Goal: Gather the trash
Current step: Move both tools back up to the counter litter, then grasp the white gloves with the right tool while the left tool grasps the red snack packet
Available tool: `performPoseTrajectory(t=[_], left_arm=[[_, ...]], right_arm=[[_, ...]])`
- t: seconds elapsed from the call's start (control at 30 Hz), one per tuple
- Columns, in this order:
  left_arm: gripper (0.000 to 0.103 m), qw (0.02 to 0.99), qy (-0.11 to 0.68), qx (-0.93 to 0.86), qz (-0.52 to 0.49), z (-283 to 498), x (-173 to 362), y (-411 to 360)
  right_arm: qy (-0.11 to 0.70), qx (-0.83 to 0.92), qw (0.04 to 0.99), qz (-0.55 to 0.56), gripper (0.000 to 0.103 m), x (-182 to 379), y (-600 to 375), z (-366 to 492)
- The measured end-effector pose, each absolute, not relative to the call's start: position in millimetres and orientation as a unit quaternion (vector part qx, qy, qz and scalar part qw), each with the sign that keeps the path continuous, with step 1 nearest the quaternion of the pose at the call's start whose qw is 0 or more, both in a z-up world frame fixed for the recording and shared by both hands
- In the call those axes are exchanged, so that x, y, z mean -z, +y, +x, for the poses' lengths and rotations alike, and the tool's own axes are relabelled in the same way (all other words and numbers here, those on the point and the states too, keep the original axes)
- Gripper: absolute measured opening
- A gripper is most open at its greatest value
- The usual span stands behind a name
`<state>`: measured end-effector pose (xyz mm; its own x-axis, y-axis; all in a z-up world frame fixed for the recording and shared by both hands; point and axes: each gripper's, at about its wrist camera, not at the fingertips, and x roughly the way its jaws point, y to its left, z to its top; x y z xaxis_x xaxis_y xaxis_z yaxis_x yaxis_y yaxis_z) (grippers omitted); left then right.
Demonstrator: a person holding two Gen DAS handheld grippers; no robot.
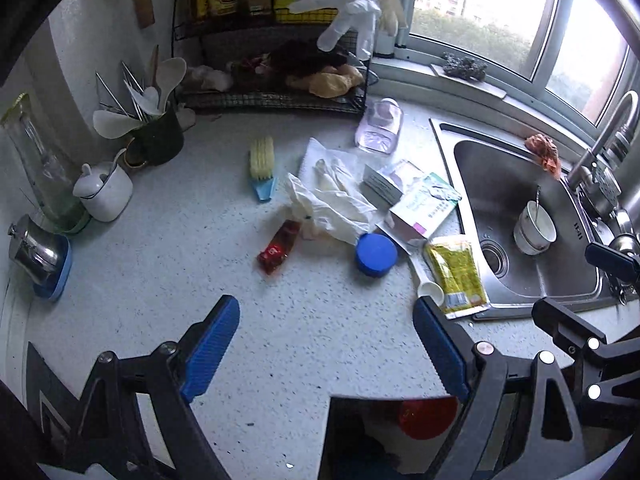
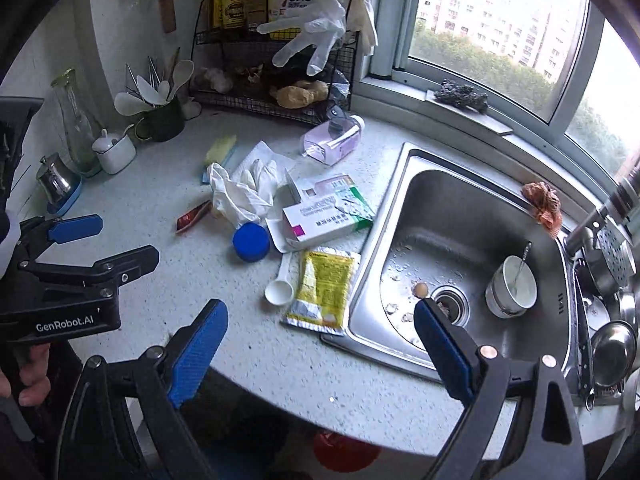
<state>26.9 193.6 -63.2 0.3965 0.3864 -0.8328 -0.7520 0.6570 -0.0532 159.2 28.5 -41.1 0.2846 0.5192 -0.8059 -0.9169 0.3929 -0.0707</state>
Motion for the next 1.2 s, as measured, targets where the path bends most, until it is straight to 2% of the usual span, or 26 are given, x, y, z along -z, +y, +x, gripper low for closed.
performPoseTrajectory(t=[0.27,0.47,0.77,1.07,1.1,1.13,1.17,1.2], left_arm=[[0.087,0.788,0.421,-0.389,-0.225,8.0,66.7,268.7],[0.087,0.762,0.432,-0.404,-0.265,-0.5,91.3,304.3],[0.087,0.726,0.464,-0.417,-0.291,-5.8,133.8,327.1],[0.087,0.705,0.482,-0.432,-0.291,-8.7,156.0,331.6],[0.087,0.703,0.483,-0.432,-0.293,-8.8,157.2,332.7],[0.087,0.702,0.484,-0.432,-0.294,-8.6,158.6,333.2],[0.087,0.702,0.485,-0.432,-0.292,-7.9,159.4,333.2],[0.087,0.703,0.485,-0.431,-0.291,-7.6,159.6,333.0]], right_arm=[[0.37,-0.509,0.719,-0.297,0.094,47.9,115.5,157.6],[0.376,-0.526,0.687,-0.331,0.094,67.9,165.4,155.8],[0.376,-0.542,0.616,-0.431,0.094,118.8,217.9,154.7],[0.371,-0.564,0.563,-0.477,0.093,156.6,251.3,147.3],[0.372,-0.566,0.561,-0.477,0.092,159.1,252.9,147.6],[0.372,-0.567,0.56,-0.477,0.084,160.7,253.6,147.9],[0.372,-0.568,0.559,-0.477,0.072,162.1,253.8,148.1],[0.374,-0.571,0.558,-0.472,0.067,162.4,253.2,149.0]])
